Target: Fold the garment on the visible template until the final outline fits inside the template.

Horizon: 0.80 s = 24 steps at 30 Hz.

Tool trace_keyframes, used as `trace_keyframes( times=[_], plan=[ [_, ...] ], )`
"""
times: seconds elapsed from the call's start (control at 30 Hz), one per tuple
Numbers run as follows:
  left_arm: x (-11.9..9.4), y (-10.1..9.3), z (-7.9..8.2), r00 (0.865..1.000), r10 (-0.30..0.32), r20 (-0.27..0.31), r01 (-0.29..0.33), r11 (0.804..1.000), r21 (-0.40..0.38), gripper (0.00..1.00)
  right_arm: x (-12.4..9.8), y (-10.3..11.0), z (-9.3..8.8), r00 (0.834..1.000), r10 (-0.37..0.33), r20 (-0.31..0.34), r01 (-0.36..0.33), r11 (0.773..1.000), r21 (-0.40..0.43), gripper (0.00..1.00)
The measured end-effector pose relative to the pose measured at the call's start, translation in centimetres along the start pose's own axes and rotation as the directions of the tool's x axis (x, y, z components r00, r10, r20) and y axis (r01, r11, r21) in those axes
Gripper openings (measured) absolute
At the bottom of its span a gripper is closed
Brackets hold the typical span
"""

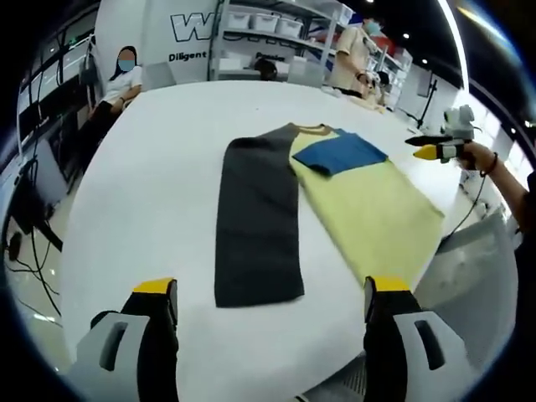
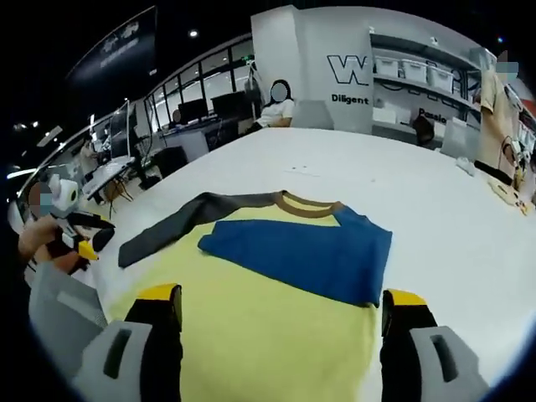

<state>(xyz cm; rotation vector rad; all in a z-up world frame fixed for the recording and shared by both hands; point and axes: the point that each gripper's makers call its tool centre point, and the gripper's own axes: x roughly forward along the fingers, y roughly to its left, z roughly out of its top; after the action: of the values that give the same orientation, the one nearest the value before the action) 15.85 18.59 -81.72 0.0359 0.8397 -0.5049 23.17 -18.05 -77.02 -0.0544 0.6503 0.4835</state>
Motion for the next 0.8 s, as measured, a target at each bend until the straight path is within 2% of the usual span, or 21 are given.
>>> trace_keyframes(
  times=[0.17,0.37,0.47,0.6,0.73,0.8],
  plan=[
    [0.7,0.8,-0.4,0.999,0.025,0.025,-0.024,0.999,-0.033,0.76,-1.1,0.7,-0.6,1.0,0.003,-0.009,-0.003,1.0,-0.02,0.96],
    [1.3,2.3,-1.0,0.996,0.086,0.019,-0.086,0.996,-0.007,0.62,-1.3,1.0,-0.8,1.0,0.0,-0.015,-0.001,1.0,-0.024,0.93],
    [1.4,2.6,-1.0,0.995,0.096,0.026,-0.096,0.995,0.002,0.53,-1.4,1.3,-0.6,1.0,0.001,-0.012,-0.002,0.999,-0.032,0.91],
    [1.7,2.8,-1.4,0.996,0.09,0.022,-0.09,0.996,-0.005,0.36,-1.7,1.6,-0.4,1.0,0.003,-0.002,-0.003,0.999,-0.032,0.89],
    [2.3,3.2,-1.9,0.995,0.101,0.005,-0.101,0.995,-0.016,0.35,-2.1,1.7,-0.3,1.0,0.0,-0.001,0.0,0.999,-0.038,0.88],
    [2.5,3.3,-2.3,0.994,0.111,-0.011,-0.111,0.994,-0.018,0.31,-2.4,1.6,-0.2,1.0,-0.006,0.005,0.007,0.999,-0.037,0.88]
  ],
)
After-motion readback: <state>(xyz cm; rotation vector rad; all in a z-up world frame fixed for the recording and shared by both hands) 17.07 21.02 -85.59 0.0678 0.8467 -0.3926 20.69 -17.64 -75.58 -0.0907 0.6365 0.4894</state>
